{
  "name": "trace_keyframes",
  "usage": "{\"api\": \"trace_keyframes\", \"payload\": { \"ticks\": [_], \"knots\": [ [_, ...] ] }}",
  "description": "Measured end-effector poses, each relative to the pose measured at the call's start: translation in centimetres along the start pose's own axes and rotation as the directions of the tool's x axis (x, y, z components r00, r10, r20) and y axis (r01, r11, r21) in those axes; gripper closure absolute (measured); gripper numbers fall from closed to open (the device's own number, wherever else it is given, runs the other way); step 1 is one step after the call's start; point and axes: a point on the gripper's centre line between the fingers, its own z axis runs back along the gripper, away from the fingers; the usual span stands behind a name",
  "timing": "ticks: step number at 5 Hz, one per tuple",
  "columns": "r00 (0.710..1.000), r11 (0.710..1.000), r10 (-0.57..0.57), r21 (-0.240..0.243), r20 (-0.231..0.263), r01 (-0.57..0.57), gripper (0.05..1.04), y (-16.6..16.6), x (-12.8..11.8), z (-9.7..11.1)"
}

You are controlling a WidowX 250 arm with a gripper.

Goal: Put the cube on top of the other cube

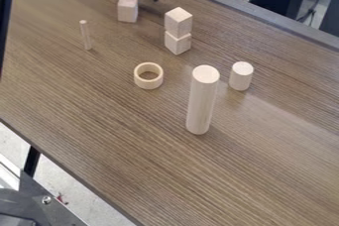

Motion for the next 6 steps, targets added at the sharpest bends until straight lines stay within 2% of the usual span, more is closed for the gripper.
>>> {"api": "trace_keyframes", "payload": {
  "ticks": [1,3,4,5,6],
  "knots": [
    [0.999,0.998,0.038,0.048,0.013,-0.039,0.084,0.6,-0.7,0.2],
    [0.998,0.995,0.066,0.077,0.014,-0.067,0.084,0.7,-1.9,-0.6],
    [0.996,0.993,0.072,0.086,0.046,-0.076,0.114,0.7,-1.8,0.6],
    [0.996,0.994,0.085,0.063,0.040,-0.088,0.384,0.6,-2.0,0.4],
    [0.995,0.993,0.095,0.063,0.035,-0.097,0.554,0.9,-2.3,0.4]
  ]
}}
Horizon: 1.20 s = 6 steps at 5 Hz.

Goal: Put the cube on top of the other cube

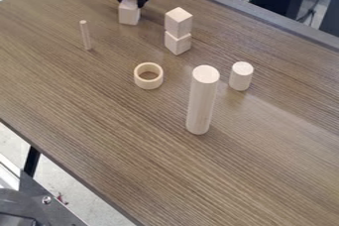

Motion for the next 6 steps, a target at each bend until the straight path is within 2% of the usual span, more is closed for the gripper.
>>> {"api": "trace_keyframes", "payload": {
  "ticks": [1,2,3,4,5,6],
  "knots": [
    [1.000,1.000,0.007,-0.014,-0.022,-0.007,0.554,-0.1,-0.4,0.0],
    [0.999,0.998,-0.028,-0.062,-0.033,0.026,0.554,0.0,-0.5,0.7],
    [0.996,0.988,-0.080,-0.135,-0.050,0.073,0.554,0.7,-1.8,1.6],
    [0.992,0.980,-0.126,-0.154,0.024,0.128,0.554,0.7,-3.1,5.2],
    [0.977,0.962,-0.199,-0.176,0.079,0.210,0.554,-0.4,-4.4,7.4],
    [0.956,0.944,-0.273,-0.161,0.111,0.288,0.554,-1.0,-5.8,9.3]
  ]
}}
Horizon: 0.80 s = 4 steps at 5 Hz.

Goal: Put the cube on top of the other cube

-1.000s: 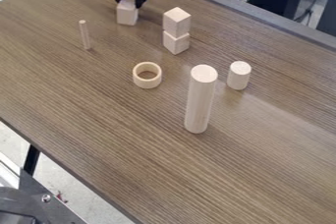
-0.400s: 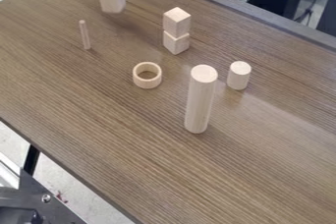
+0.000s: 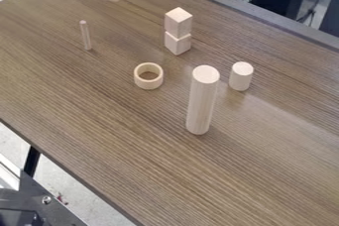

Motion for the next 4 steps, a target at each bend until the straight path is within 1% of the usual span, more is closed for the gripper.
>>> {"api": "trace_keyframes", "payload": {
  "ticks": [1,2,3,4],
  "knots": [
    [0.998,0.998,-0.069,-0.011,-0.003,0.069,0.554,-1.2,-0.3,1.1],
    [0.996,0.996,-0.093,-0.022,-0.016,0.092,0.554,-1.8,-0.2,1.2],
    [0.988,0.989,-0.151,0.004,-0.009,0.151,0.554,-2.7,1.3,1.8],
    [0.976,0.977,-0.213,0.014,-0.039,0.214,0.554,-4.3,2.9,0.9]
  ]
}}
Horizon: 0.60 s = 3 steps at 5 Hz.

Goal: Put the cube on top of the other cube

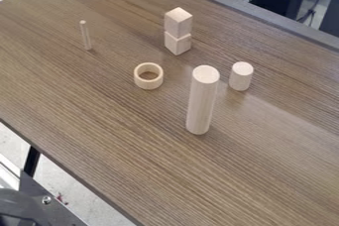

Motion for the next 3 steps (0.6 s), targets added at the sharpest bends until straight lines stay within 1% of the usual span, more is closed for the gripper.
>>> {"api": "trace_keyframes", "payload": {
  "ticks": [1,2,3],
  "knots": [
    [0.998,0.998,-0.067,0.014,-0.022,0.067,0.554,-1.9,1.3,-0.6],
    [0.995,0.995,-0.095,0.022,-0.027,0.096,0.554,-2.6,1.8,-0.9],
    [0.992,0.992,-0.121,0.029,-0.038,0.122,0.554,-3.4,2.2,-1.6]
  ]
}}
